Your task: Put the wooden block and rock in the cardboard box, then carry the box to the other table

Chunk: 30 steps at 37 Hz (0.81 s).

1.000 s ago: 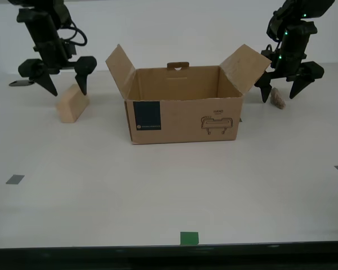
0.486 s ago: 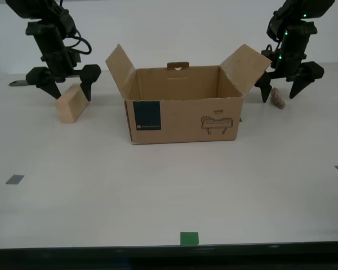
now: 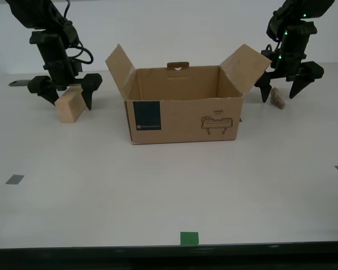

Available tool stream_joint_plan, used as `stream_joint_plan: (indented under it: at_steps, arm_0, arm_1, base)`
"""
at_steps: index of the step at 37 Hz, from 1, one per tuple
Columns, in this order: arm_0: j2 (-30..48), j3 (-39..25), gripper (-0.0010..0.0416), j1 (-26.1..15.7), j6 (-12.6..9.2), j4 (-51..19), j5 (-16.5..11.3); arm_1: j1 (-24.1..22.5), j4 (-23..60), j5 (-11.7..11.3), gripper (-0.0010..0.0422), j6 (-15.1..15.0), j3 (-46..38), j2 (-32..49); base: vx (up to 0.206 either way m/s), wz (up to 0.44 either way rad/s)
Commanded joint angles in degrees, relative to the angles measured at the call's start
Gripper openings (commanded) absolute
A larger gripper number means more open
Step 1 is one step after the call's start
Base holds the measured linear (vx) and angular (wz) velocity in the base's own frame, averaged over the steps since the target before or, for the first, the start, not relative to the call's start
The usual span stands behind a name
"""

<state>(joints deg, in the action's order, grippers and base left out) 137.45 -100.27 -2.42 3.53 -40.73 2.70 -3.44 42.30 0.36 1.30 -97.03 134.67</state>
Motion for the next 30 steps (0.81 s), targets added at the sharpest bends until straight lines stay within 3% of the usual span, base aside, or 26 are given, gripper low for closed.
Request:
stream_joint_plan:
  at_steps: [1,13,30]
  arm_0:
    - [0.04,0.0,0.0389,-0.02,0.07,-0.07,0.2]
    - [0.04,0.0,0.0389,-0.13,0.07,0.17,0.2]
    - [0.04,0.0,0.0389,-0.35,0.07,0.17,0.2]
  arm_1:
    - [-0.02,0.09,0.72,0.0398,0.28,-0.02,0.04]
    - [-0.04,1.03,0.72,0.0392,0.31,-0.02,0.0]
    - [-0.04,1.07,0.72,0.0292,1.29,-0.02,0.0]
  base:
    - [0.0,0.0]
    - [0.0,0.0]
    - [0.0,0.0]
